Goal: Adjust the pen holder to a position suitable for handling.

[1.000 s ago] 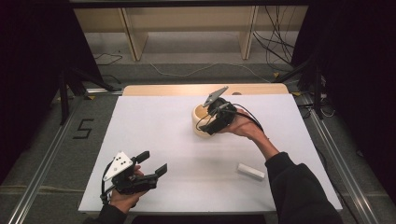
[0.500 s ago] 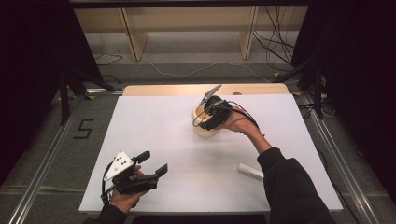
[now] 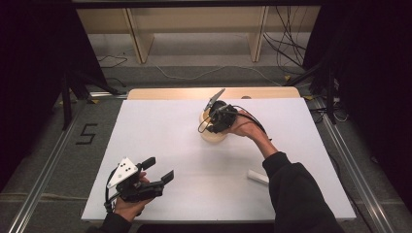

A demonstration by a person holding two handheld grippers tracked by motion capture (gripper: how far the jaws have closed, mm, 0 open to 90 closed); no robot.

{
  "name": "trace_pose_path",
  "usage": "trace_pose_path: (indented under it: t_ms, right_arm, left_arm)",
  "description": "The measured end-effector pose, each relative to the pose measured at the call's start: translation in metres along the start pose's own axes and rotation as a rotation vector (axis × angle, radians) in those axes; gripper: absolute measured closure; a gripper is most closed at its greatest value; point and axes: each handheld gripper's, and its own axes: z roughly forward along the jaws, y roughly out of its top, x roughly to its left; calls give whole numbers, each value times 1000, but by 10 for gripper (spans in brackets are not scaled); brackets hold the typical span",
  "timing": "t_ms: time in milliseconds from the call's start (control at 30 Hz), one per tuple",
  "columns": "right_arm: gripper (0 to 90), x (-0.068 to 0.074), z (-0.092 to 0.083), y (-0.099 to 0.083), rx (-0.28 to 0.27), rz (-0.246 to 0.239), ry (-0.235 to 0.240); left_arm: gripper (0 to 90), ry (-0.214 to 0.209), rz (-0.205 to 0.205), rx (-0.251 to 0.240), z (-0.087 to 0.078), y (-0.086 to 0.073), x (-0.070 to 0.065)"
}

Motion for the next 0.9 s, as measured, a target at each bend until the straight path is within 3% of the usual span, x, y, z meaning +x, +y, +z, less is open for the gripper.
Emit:
trace_pose_path:
  t_ms: [300, 667, 900]
  right_arm:
    - [727, 0, 2, 1, -4, -14, 12]
    - [752, 0, 1, -2, -4, -27, 61]
    - [763, 5, -1, -2, -5, -65, 93]
  left_arm:
    - [156, 1, 2, 0, 0, 0, 0]
    - [155, 2, 1, 0, 0, 0, 0]
    - [156, 3, -1, -1, 0, 0, 0]
